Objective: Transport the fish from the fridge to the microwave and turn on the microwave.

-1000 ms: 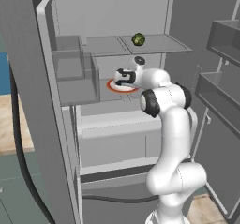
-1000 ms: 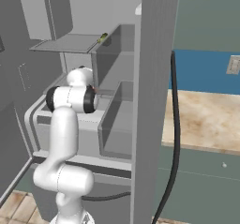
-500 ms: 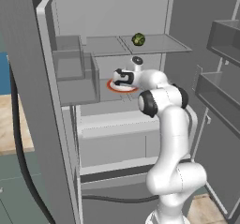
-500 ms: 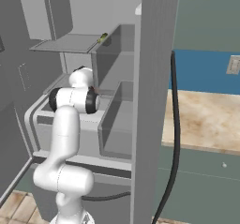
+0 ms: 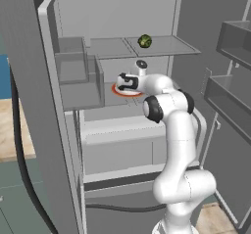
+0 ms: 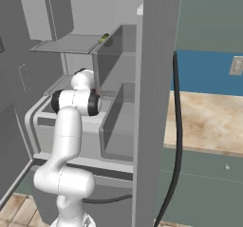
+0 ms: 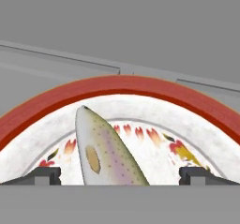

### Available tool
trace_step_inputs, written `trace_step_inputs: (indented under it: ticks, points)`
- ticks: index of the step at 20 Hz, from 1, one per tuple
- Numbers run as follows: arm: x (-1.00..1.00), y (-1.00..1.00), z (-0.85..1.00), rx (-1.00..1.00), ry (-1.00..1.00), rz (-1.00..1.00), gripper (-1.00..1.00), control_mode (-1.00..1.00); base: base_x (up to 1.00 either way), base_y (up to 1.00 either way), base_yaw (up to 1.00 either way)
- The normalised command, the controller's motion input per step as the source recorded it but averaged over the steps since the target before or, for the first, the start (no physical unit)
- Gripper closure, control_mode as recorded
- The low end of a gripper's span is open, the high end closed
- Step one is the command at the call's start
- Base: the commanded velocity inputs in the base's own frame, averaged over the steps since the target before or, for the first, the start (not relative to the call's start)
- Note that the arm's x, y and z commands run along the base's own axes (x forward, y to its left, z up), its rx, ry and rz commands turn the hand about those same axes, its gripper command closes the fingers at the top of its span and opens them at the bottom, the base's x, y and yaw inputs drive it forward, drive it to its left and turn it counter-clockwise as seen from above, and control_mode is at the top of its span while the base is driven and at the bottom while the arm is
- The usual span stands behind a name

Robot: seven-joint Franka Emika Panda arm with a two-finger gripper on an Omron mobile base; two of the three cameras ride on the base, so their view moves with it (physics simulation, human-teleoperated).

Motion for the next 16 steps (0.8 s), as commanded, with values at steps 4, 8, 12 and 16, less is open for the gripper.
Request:
trace_step_inputs:
  ticks: [4, 8, 12, 16]
  points:
    - [0.09, 0.03, -0.10, 0.00, 0.00, 0.00, -1.00, -1.00, 0.00, 0.00, 0.00]
    - [0.03, 0.01, -0.06, 0.00, 0.00, 0.00, -1.00, -1.00, 0.00, 0.00, 0.00]
    - [0.04, 0.00, -0.08, 0.00, 0.01, 0.00, -1.00, -1.00, 0.00, 0.00, 0.00]
    - [0.01, 0.00, -0.15, 0.00, 0.02, 0.00, -1.00, -1.00, 0.00, 0.00, 0.00]
